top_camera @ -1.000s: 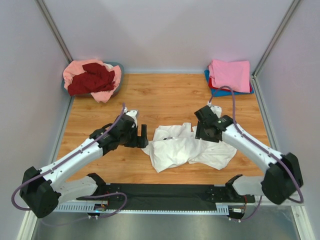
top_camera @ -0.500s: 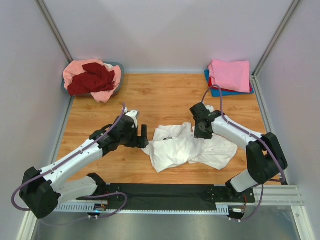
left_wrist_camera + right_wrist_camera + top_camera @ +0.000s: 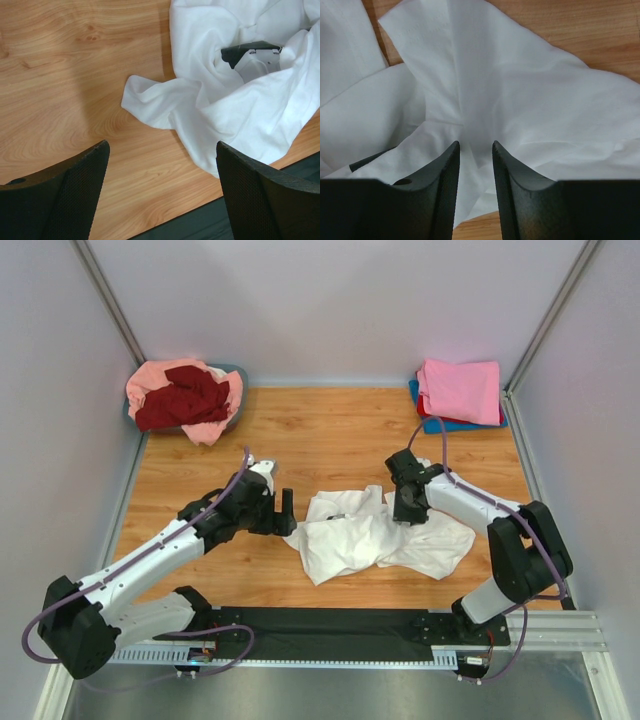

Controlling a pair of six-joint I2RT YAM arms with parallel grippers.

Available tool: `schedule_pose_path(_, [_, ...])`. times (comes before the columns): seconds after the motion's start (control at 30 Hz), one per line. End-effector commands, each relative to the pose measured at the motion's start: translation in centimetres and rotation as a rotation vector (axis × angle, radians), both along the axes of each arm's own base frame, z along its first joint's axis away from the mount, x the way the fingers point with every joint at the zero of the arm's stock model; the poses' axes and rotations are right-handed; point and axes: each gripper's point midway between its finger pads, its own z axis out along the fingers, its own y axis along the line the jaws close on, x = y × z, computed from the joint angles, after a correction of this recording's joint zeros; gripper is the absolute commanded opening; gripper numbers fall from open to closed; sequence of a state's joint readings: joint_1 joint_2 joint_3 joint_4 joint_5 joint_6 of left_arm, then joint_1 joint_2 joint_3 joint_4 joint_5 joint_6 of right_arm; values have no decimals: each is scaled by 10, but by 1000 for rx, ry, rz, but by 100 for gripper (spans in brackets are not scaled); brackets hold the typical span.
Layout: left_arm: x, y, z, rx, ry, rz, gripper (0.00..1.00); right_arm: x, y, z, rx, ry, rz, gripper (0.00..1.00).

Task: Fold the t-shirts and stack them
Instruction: Flatten the tshirt out

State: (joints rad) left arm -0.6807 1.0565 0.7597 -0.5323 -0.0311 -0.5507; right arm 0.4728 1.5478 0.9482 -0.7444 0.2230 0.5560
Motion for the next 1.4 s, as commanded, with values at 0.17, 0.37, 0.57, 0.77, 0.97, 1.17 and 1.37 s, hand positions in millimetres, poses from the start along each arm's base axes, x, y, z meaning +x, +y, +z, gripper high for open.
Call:
schedule_pose_path(0.17, [2,4,4,5,-38,-4,93,6,-1,-11,18,5,6,25])
schedule_pose_path(0.37, [1,5,0,13,-32,-2,93,10,-6,-2,8,-22,-6,0])
schedule_pose_path(0.57, [3,2,0,8,-30,-5,93,16,-16,32,-37,-75,-4,1])
schedule_pose_path(0.77, [7,-2,7,-8,-43,-7,93,26,-18,94,-28,-183,-3,0])
schedule_pose_path(0.97, [15,-8,15,-13,-56,-16,94,28,-67,256,-59,-589,-184,0])
schedule_pose_path(1.17, [24,-10,24,-21,-86,-8,97,-43,-178,359,-89,-1044,-604,0])
schedule_pose_path(1.37, [37,-35,23,-72,-71,-57,97,-59,-195,344,-125,-1068,-693,0])
